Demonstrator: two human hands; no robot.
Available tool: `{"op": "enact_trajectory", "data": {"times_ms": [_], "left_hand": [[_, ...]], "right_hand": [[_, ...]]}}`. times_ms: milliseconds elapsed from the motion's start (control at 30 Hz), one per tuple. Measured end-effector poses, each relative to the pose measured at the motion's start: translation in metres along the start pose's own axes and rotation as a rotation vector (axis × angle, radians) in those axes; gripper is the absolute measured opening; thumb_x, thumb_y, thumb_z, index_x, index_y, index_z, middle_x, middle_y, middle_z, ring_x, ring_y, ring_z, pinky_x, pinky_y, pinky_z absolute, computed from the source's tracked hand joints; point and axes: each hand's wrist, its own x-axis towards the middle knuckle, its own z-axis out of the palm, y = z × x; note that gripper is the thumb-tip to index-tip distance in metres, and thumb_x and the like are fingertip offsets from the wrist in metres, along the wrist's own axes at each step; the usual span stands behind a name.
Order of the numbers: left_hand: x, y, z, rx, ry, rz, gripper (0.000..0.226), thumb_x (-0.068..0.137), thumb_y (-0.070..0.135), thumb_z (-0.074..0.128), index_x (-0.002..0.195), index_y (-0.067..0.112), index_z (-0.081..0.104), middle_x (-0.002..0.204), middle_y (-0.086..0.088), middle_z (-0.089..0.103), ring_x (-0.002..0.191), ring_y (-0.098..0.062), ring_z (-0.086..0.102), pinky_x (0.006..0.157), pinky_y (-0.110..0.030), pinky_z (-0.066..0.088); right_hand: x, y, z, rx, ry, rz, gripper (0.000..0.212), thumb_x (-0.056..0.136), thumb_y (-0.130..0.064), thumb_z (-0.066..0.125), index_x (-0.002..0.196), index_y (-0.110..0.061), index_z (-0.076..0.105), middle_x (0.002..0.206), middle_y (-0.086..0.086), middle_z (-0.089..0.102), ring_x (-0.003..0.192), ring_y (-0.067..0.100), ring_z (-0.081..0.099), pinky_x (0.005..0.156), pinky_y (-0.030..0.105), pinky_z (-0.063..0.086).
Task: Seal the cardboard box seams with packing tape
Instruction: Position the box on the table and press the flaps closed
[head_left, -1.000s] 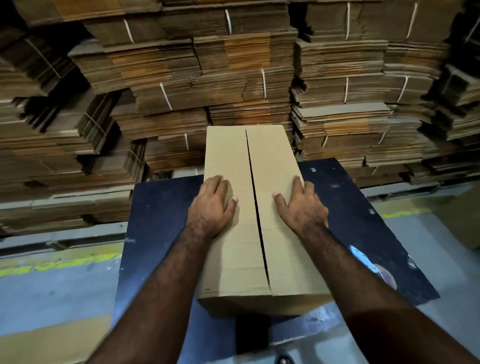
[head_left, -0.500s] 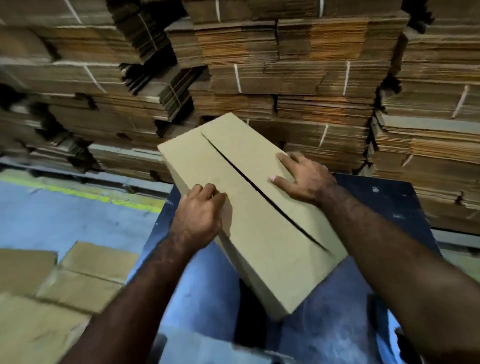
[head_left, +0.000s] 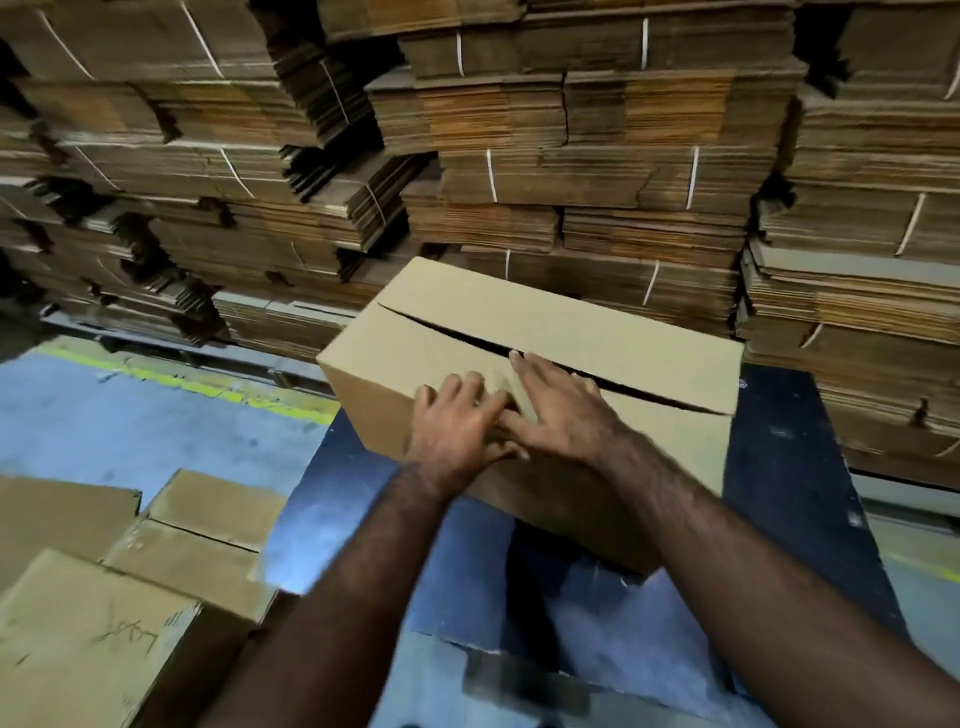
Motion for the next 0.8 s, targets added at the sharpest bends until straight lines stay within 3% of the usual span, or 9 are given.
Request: {"op": "enact_trajectory", "data": {"times_ms": [100, 167, 233, 367, 467, 633, 800], "left_hand": [[0.007, 0.012, -0.005, -0.079, 0.032, 0.007, 0.077, 0.061, 0.092, 0.048, 0.103, 0.030, 0.065, 0.101, -0.001, 0.056, 0.093, -0.024, 0.052, 0.071, -0.037, 0.032], [0.013, -0.010, -0.009, -0.157, -0.022, 0.087, 0.085, 0.059, 0.094, 0.044, 0.109, 0.029, 0.065, 0.105, 0.001, 0.054, 0.100, -0.022, 0.051, 0.076, -0.037, 0.034], [0.018, -0.039, -0.016, -0.185, -0.101, 0.156, 0.095, 0.057, 0.098, 0.038, 0.120, 0.031, 0.062, 0.117, 0.002, 0.053, 0.112, -0.020, 0.049, 0.086, -0.039, 0.036], [0.013, -0.085, -0.016, -0.199, -0.228, 0.117, 0.117, 0.054, 0.104, 0.013, 0.146, 0.037, 0.040, 0.155, 0.002, 0.035, 0.141, -0.019, 0.033, 0.109, -0.050, 0.028], [-0.001, -0.092, -0.003, -0.124, -0.213, 0.123, 0.105, 0.070, 0.096, 0.004, 0.152, 0.037, 0.032, 0.161, 0.003, 0.030, 0.145, -0.019, 0.031, 0.109, -0.053, 0.029], [-0.021, -0.065, 0.011, -0.026, -0.082, 0.116, 0.088, 0.087, 0.082, 0.010, 0.145, 0.025, 0.043, 0.149, -0.008, 0.046, 0.127, -0.029, 0.047, 0.091, -0.051, 0.037], [-0.020, -0.096, 0.009, -0.153, 0.012, 0.162, 0.072, 0.095, 0.067, 0.017, 0.145, 0.022, 0.042, 0.151, -0.006, 0.043, 0.133, -0.025, 0.043, 0.098, -0.049, 0.034]], "right_hand": [[-0.020, 0.009, 0.006, 0.081, 0.059, 0.069, 0.063, 0.100, -0.046, 0.028, 0.157, -0.023, 0.014, 0.164, 0.001, 0.017, 0.149, 0.015, 0.014, 0.117, 0.042, 0.016], [-0.030, 0.016, 0.010, 0.084, 0.129, 0.116, 0.061, 0.100, -0.041, 0.026, 0.156, -0.021, 0.020, 0.161, 0.001, 0.025, 0.147, 0.016, 0.021, 0.116, 0.040, 0.018], [-0.035, 0.015, 0.012, 0.033, 0.193, 0.150, 0.061, 0.097, -0.042, 0.024, 0.153, -0.019, 0.030, 0.156, 0.002, 0.035, 0.142, 0.017, 0.030, 0.113, 0.039, 0.022], [-0.032, -0.016, 0.024, -0.160, 0.233, 0.252, 0.057, 0.095, -0.050, 0.026, 0.140, -0.019, 0.044, 0.144, 0.003, 0.047, 0.132, 0.020, 0.041, 0.102, 0.042, 0.034], [-0.028, -0.034, 0.035, -0.233, 0.261, 0.335, 0.056, 0.095, -0.053, 0.027, 0.136, -0.020, 0.048, 0.140, 0.001, 0.052, 0.129, 0.018, 0.045, 0.098, 0.042, 0.038], [-0.039, -0.017, 0.027, -0.247, 0.239, 0.277, 0.061, 0.094, -0.056, 0.022, 0.142, -0.026, 0.045, 0.145, -0.001, 0.049, 0.133, 0.016, 0.042, 0.101, 0.040, 0.032], [-0.038, -0.033, 0.027, -0.182, 0.244, 0.283, 0.066, 0.092, -0.058, 0.023, 0.146, -0.023, 0.040, 0.151, 0.002, 0.041, 0.138, 0.019, 0.035, 0.105, 0.041, 0.031]]}}
